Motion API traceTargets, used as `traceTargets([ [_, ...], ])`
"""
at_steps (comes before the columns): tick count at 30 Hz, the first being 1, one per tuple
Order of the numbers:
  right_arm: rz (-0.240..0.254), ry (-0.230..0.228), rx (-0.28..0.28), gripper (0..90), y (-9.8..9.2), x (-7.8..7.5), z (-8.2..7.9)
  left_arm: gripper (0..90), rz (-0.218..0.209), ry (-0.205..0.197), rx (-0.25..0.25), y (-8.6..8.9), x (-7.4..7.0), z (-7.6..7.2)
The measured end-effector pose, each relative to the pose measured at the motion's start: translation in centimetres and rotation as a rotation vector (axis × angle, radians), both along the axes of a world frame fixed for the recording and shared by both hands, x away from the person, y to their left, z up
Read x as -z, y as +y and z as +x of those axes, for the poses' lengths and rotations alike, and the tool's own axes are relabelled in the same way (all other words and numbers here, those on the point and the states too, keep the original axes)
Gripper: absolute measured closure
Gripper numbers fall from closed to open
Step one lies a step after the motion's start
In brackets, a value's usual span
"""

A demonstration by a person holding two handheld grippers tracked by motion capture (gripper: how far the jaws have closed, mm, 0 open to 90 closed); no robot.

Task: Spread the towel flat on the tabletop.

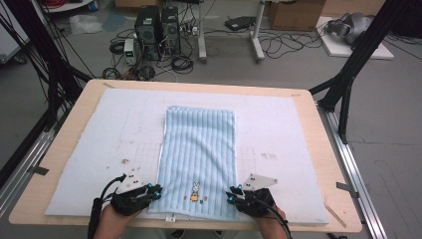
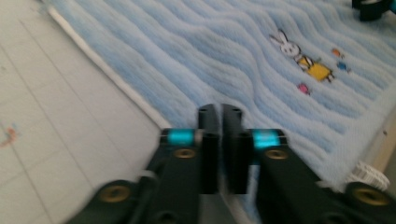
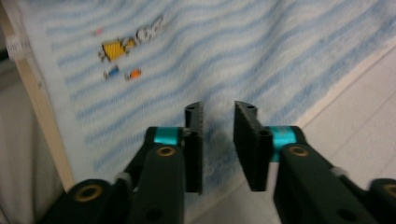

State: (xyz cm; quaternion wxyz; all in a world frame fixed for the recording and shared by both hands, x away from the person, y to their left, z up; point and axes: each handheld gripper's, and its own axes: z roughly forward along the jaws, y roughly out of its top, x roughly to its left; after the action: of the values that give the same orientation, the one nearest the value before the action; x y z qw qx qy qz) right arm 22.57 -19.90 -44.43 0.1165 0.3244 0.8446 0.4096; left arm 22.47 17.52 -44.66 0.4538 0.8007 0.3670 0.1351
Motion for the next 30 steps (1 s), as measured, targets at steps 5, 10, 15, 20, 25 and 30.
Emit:
traceTargets([
  [5, 0.021, -0.012, 0.002, 61.5, 1.0, -0.3, 1.1, 52.8, -0.016, 0.026, 0.055, -1.1, 0.1, 1.1],
  [10, -0.021, 0.011, -0.033, 73.0, 2.5, 0.4, 1.9, 79.8, 0.062, -0.007, 0.081, -2.1, 0.6, 0.9],
  [15, -0.028, 0.023, -0.083, 85.9, 2.5, 0.3, 1.6, 86.0, 0.058, 0.016, 0.118, -1.8, 0.4, -0.2],
  [20, -0.011, 0.045, -0.14, 85.9, 2.1, 0.3, 0.3, 85.9, 0.047, 0.038, 0.165, -1.3, 0.3, -1.7],
  [25, -0.006, 0.075, -0.205, 85.6, 1.7, 0.2, -1.4, 85.6, 0.04, 0.054, 0.22, -1.0, 0.3, -3.5],
  [30, 0.022, 0.069, -0.208, 73.9, 1.4, -0.4, -1.8, 70.1, -0.011, 0.059, 0.203, -0.8, -0.1, -3.4],
])
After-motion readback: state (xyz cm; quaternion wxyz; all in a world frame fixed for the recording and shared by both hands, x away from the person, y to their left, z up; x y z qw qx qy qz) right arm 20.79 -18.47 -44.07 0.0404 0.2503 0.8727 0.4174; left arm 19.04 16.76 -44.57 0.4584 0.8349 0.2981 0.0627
